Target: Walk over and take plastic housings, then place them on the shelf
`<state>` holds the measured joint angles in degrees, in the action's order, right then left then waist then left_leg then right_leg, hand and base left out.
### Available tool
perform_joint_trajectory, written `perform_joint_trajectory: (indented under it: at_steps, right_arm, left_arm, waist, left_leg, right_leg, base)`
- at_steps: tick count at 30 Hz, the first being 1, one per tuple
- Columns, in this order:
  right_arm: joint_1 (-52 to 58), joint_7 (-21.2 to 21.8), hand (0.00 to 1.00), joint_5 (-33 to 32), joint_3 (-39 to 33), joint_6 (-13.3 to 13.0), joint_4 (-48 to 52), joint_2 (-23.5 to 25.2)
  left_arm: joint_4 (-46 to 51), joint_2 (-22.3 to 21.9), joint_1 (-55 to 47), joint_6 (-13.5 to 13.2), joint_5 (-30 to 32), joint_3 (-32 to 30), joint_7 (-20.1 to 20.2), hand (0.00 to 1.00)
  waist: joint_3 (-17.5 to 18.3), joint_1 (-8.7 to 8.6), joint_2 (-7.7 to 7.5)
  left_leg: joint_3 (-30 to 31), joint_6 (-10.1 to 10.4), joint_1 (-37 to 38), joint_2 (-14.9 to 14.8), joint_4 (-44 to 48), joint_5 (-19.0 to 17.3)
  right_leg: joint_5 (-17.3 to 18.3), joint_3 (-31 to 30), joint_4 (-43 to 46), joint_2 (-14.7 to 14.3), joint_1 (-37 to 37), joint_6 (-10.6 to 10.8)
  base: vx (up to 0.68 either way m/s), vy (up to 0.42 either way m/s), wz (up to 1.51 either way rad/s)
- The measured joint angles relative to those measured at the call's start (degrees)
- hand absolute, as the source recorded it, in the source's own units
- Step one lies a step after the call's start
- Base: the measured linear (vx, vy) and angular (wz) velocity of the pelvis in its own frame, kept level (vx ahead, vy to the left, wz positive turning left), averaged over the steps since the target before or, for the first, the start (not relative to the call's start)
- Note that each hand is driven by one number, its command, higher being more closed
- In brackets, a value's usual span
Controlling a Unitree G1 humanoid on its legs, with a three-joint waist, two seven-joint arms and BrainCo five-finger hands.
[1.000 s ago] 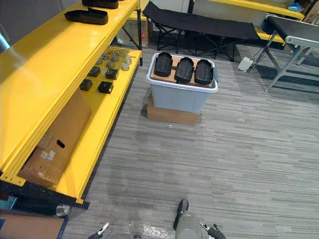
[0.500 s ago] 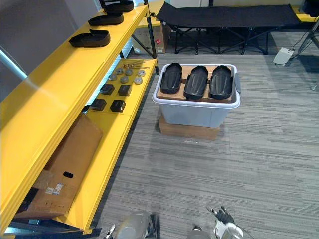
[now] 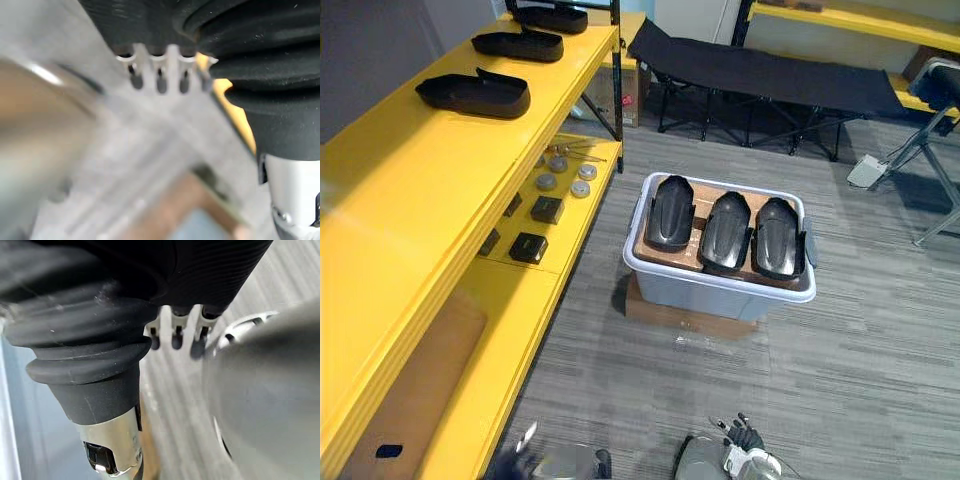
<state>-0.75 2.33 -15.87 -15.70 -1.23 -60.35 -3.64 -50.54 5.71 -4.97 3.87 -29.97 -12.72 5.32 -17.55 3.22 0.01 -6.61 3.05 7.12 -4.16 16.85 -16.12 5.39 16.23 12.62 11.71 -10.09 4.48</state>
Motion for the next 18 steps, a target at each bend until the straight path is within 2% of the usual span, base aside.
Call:
perform_joint_trajectory:
  at_steps: [1, 2, 3, 4, 5, 6, 7, 8, 10, 11, 12, 14, 15, 17, 18]
  right_arm:
    - [0.57, 0.00, 0.00, 0.89, 0.00, 0.13, 0.98, 0.50]
    - [1.12, 0.04, 0.00, 1.03, 0.01, 0.31, 1.47, 0.96]
    - [1.94, 0.08, 0.00, 1.03, 0.01, 0.40, 1.59, 1.62]
    - [2.44, 0.10, 0.00, 1.03, -0.04, 0.33, 1.57, 1.67]
    - [1.94, -0.56, 0.00, 1.06, -0.57, 0.72, 1.41, -0.74]
    - [2.02, -0.66, 0.00, 1.06, -0.70, 1.29, 1.17, -1.32]
    - [2.01, -1.10, 0.00, 1.06, -0.95, 2.27, 0.65, -2.16]
    - [1.97, -1.11, 0.00, 0.88, -1.50, 2.84, 0.43, -2.18]
    - [2.00, -1.19, 0.00, 0.89, -1.46, 2.75, 0.01, -2.41]
    - [2.01, -1.19, 0.00, 0.89, -1.61, 2.66, -0.44, -2.41]
    - [2.27, -1.20, 0.00, 0.90, -1.78, 2.52, -0.95, -2.50]
    - [3.34, -1.16, 0.00, 1.17, -2.80, 2.08, -1.87, -2.82]
    - [4.39, -1.13, 0.00, 1.71, -4.03, 1.35, -1.83, -2.94]
    - [4.75, -1.15, 0.00, 3.52, -4.61, -0.21, -1.69, -3.13]
    - [5.16, -1.12, 0.00, 4.33, -5.14, -1.41, -1.26, -3.26]
  left_arm:
    - [-0.09, 0.03, -0.11, 0.09, -1.28, -0.82, -0.09, 0.00]
    - [-0.09, 0.04, -0.77, 0.41, -1.69, -1.44, -0.18, 0.00]
    - [-0.09, 0.12, -1.66, 0.58, -1.79, -2.05, -0.23, 0.00]
    - [-0.76, 0.10, -1.68, 0.98, -1.88, -2.52, -0.28, 0.00]
    - [-2.38, -3.65, -1.07, 2.70, -2.85, -2.44, -0.67, 0.00]
    - [-2.75, -4.85, -1.26, 3.15, -2.88, -2.25, -0.83, 0.00]
    - [-3.08, -6.52, -1.48, 2.32, -3.01, -2.48, -2.90, 0.00]
    - [-4.22, -6.00, -1.47, 2.58, -3.47, -2.37, -3.18, 0.00]
    - [-5.61, -5.78, -1.80, 2.17, -3.39, -2.93, -4.07, 0.00]
    - [-5.80, -5.49, -1.74, 1.51, -3.37, -2.91, -4.15, 0.00]
    - [-5.90, -4.84, -1.77, 0.99, -3.30, -2.83, -4.17, 0.00]
    - [-7.09, -4.45, -1.83, 0.46, -3.18, -2.12, -4.38, 0.00]
    - [-6.99, -4.62, -2.06, 0.33, -3.31, -2.11, -4.51, 0.00]
    - [-6.92, -4.25, -2.08, 0.43, -3.16, -1.82, -4.44, 0.00]
    - [-6.91, -4.15, -1.87, 0.41, -2.72, -1.80, -4.29, 0.00]
  waist:
    - [0.07, 0.14, -0.11]
    - [0.50, 0.35, -0.79]
    - [1.45, 0.44, -2.09]
    - [2.12, 0.32, -2.54]
    - [2.76, 0.76, 2.55]
    - [3.10, 0.40, 2.85]
    - [3.37, 0.22, 3.65]
    - [3.34, 0.09, 3.56]
    - [3.28, -0.19, 3.03]
    - [3.45, -0.21, 3.36]
    - [3.18, -0.28, 2.81]
    - [3.28, -0.84, 3.18]
    - [3.29, -0.92, 3.19]
    - [3.21, -1.10, 3.25]
    - [3.09, -1.33, 3.64]
  left_leg:
    - [-0.02, 2.43, 1.75, -1.25, 0.92, -1.61]
    - [0.19, 3.89, 2.65, -1.68, 1.89, -3.16]
    - [0.54, 4.96, 3.66, -1.64, 2.39, -5.00]
    - [1.21, 5.49, 4.26, -1.92, 3.00, -6.71]
    - [2.52, 6.33, 4.68, -6.29, 3.53, -7.00]
    - [3.25, 6.34, 4.87, -6.48, 2.91, -6.07]
    - [4.62, 6.38, 5.45, -6.95, 2.14, -4.20]
    - [4.79, 6.58, 5.39, -6.88, 3.05, -2.06]
    - [4.98, 5.51, 3.26, -7.32, 8.61, 1.32]
    - [5.02, 5.39, 1.12, -7.61, 13.30, 4.14]
    - [4.84, 5.68, -1.19, -8.05, 18.28, 6.03]
    - [3.91, 5.99, -3.90, -8.64, 21.19, 2.59]
    - [2.35, 5.98, -5.41, -8.22, 18.36, 1.61]
    - [-0.82, 5.10, -7.10, -8.03, 8.32, 2.42]
    - [-1.89, 4.22, -8.92, -8.14, 2.43, 4.77]
  right_leg:
    - [-5.92, -0.62, -4.10, -0.75, 0.16, -0.06]
    - [-10.41, -0.63, -5.02, -0.56, 0.19, -1.07]
    - [-15.56, -0.65, -4.21, 0.29, 0.22, -3.10]
    - [-15.27, -0.59, -2.70, 0.68, 0.39, 0.31]
    - [-12.86, 0.50, 1.08, -2.99, -0.06, -1.96]
    - [-10.38, 0.54, 2.08, -2.94, -0.07, -1.06]
    - [-7.38, 0.94, 6.02, -2.83, -1.25, -1.73]
    - [-4.42, 0.92, 9.36, -2.61, -1.97, -2.15]
    - [-2.18, 0.93, 10.09, -2.76, -1.20, -2.83]
    - [-1.92, 1.10, 8.57, -3.15, 0.33, -3.03]
    - [-1.95, 1.44, 6.19, -3.37, 2.41, -3.06]
    - [-1.94, 3.03, 2.60, -3.74, 7.02, -3.10]
    - [-2.05, 3.87, 0.94, -3.74, 8.89, -2.90]
    - [-1.81, 4.60, -0.78, -3.73, 10.22, -2.44]
    - [-1.72, 5.22, -0.79, -3.56, 10.21, -1.59]
  base:
    - [0.39, -0.203, -0.06]
    - [0.60, -0.361, 0.01]
    - [0.42, -0.319, 0.15]
    - [0.57, -0.354, 0.18]
    - [0.36, -0.196, 0.25]
    - [0.46, -0.259, 0.20]
    - [0.34, -0.291, 0.22]
    - [0.39, -0.353, 0.10]
    - [0.24, -0.249, -0.04]
    - [0.23, -0.222, -0.04]
    - [0.18, -0.166, 0.09]
    - [0.16, -0.115, 0.21]
    - [0.14, -0.040, 0.25]
    - [0.11, 0.024, 0.21]
    - [0.11, 0.146, 0.19]
